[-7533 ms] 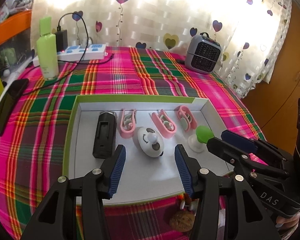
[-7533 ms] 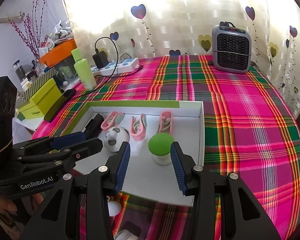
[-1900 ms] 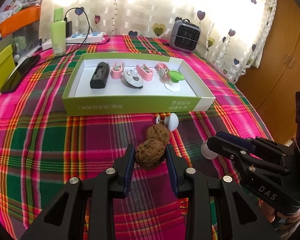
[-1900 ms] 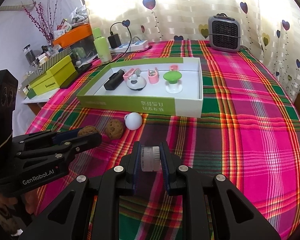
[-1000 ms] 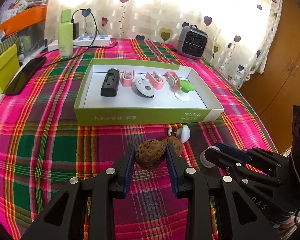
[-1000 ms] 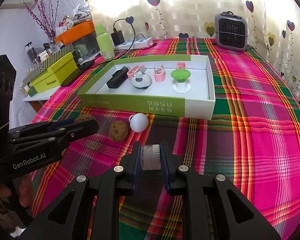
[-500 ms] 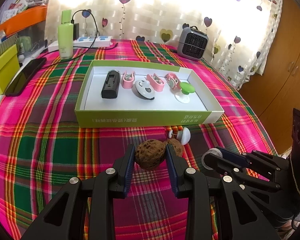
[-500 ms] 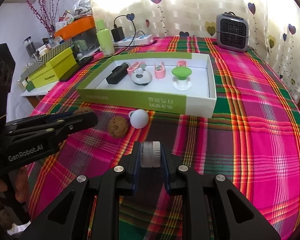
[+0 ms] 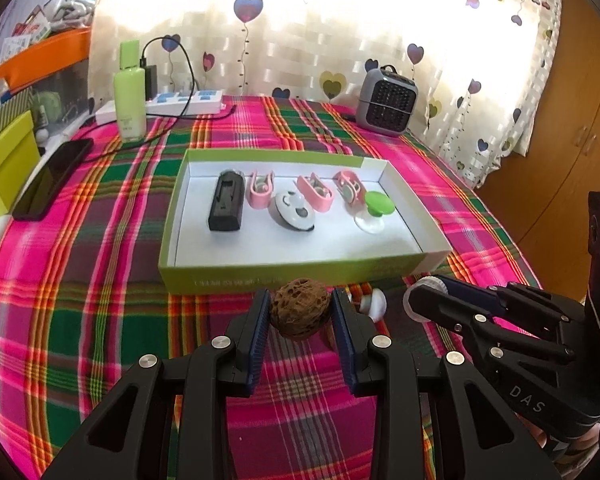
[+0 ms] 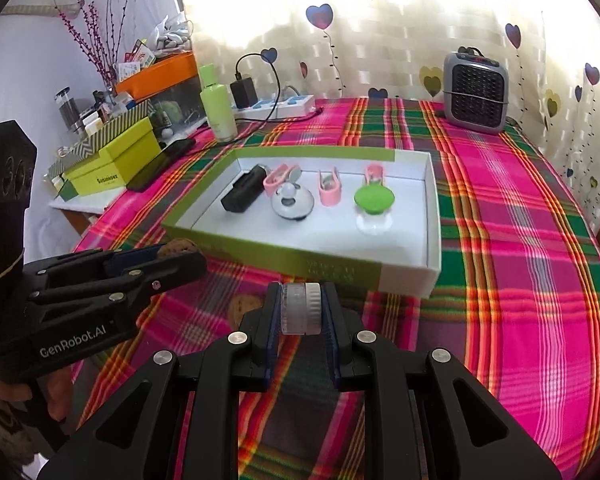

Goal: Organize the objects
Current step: 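Carry the walnut toward the box with the left tool while the right tool carries the cap, then lower the walnut into the box with the left tool while the right tool lowers the cap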

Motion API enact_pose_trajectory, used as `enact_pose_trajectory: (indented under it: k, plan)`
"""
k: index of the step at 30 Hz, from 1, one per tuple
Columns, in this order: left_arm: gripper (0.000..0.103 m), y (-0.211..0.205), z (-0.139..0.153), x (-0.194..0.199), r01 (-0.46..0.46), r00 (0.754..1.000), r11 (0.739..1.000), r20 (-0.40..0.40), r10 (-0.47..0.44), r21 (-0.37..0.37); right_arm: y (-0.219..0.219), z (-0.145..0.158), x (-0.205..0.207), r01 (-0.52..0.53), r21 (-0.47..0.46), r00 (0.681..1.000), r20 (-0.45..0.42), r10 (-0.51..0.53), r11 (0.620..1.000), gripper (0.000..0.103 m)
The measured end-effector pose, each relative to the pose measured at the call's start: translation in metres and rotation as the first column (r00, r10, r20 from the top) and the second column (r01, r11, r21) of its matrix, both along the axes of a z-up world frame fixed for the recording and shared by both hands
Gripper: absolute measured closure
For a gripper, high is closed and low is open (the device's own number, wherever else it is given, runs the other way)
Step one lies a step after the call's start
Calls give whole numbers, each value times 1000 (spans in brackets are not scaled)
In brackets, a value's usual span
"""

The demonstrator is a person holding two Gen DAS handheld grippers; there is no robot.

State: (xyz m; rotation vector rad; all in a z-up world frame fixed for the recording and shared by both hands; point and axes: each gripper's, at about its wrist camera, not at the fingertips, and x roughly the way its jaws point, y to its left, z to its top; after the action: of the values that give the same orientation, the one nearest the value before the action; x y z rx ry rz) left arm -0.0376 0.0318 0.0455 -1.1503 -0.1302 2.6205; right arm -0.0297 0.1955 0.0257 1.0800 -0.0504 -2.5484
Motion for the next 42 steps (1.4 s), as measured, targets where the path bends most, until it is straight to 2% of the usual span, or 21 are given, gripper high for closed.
enact_pose_trajectory:
  k: [12, 26, 42]
  plan:
    - [74, -4, 5, -33, -20, 999, 999, -27, 19, -32, -7, 6, -39, -9, -4, 1000, -10, 9, 1000, 83]
    - [74, -7, -10, -65, -35, 999, 999, 7, 36, -41, -10, -5, -71, -14, -29, 999, 28, 15, 999, 83]
    - [74, -2, -26, -85, -27, 999, 996, 41, 31, -86, -16, -23, -94, -14, 15, 997, 77, 13, 1000, 83]
